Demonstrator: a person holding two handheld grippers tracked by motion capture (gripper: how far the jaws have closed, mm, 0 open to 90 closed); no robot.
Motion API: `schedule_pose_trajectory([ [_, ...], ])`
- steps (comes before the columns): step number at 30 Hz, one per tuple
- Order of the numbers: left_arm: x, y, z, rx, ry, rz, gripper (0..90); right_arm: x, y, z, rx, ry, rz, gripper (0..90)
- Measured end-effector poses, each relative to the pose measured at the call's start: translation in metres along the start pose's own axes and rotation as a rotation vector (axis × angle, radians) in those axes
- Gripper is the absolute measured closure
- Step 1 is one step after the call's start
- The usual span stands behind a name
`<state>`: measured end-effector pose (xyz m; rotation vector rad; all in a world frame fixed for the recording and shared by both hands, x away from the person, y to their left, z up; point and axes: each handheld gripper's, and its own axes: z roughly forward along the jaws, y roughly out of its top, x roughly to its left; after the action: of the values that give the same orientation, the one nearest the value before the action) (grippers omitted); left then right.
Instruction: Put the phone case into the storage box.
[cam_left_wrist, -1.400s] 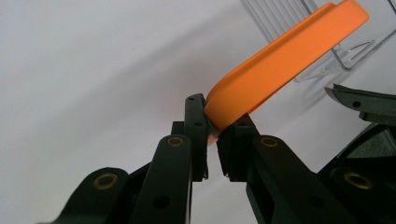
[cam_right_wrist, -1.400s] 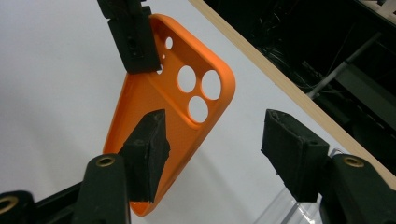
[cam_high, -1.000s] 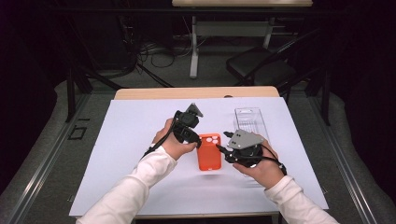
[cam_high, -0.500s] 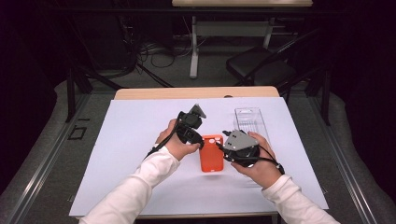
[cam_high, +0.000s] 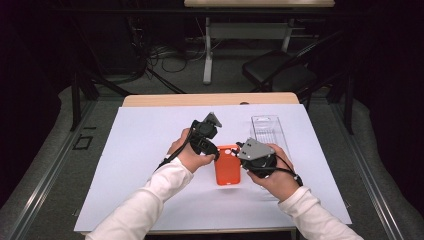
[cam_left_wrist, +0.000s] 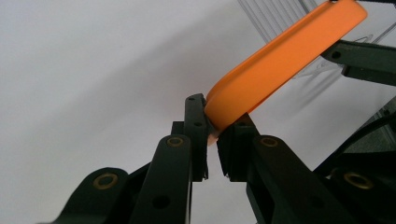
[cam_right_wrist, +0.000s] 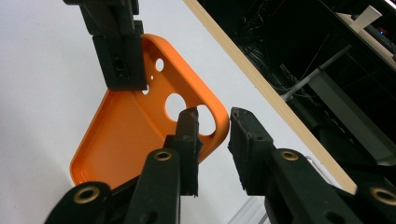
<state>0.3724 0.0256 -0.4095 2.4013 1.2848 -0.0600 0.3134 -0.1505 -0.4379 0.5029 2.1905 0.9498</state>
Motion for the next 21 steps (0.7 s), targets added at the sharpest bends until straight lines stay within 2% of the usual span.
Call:
schedule_pose_trajectory([
  [11, -0.0009, -0.001, -0.0006, 0.003, 0.004, 0.012, 82.8, -0.0026, 0.0037, -0.0002, 0.022, 0.018, 0.038, 77.7],
  [21, -0.0035, -0.0015, -0.0013, 0.003, 0.021, 0.025, 82.9, -0.0053, 0.0066, 0.0014, 0.049, 0.046, 0.064, 76.9],
])
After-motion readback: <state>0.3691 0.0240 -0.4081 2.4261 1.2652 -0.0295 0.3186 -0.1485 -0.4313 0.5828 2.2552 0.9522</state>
